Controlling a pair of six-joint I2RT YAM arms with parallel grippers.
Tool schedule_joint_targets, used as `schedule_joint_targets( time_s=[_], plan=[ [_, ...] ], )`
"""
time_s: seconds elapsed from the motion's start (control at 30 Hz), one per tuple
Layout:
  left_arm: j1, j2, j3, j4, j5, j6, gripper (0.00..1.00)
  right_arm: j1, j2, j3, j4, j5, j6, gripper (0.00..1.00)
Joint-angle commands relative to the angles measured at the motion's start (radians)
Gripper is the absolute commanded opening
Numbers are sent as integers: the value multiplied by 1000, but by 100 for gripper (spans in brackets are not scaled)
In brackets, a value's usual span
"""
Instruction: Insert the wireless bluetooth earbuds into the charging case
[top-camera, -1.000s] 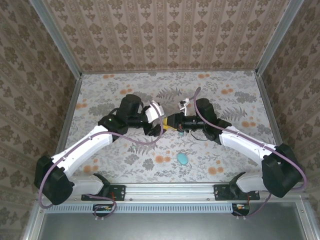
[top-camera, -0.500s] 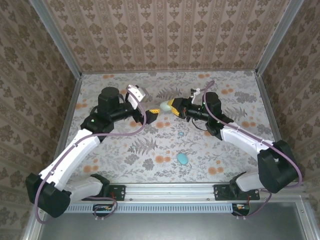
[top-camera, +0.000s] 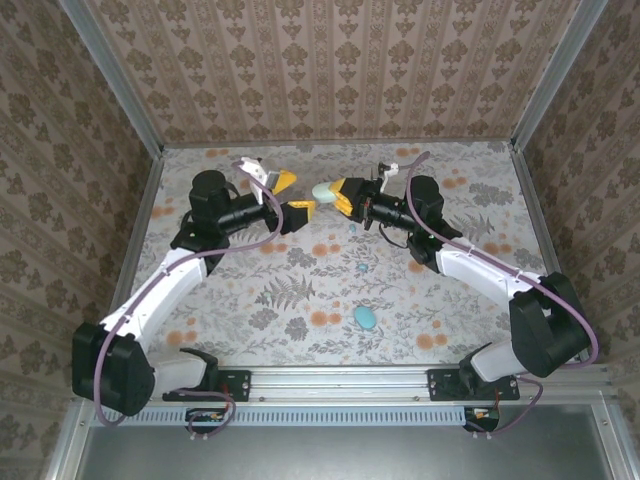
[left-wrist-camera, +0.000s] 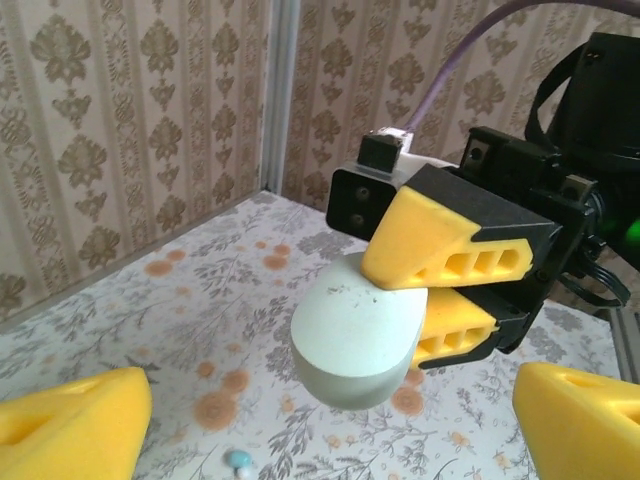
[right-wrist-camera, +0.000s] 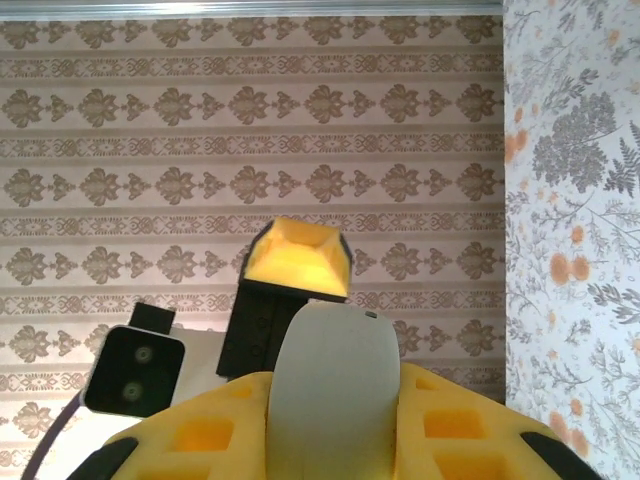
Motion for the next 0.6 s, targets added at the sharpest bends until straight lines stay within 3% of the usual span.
schedule_joint_targets(
  time_s=[0.0, 0.43, 0.57],
  plan=[
    [4, 38, -4, 185, 113, -87, 89, 10, -15, 37, 54, -19, 46, 25],
    [-2, 131, 7, 261, 219, -109, 77, 18, 12, 24, 164, -21, 122, 25],
    [-2, 148, 13, 290, 240, -125, 67, 22, 13, 28, 160, -31, 121, 26]
  ],
)
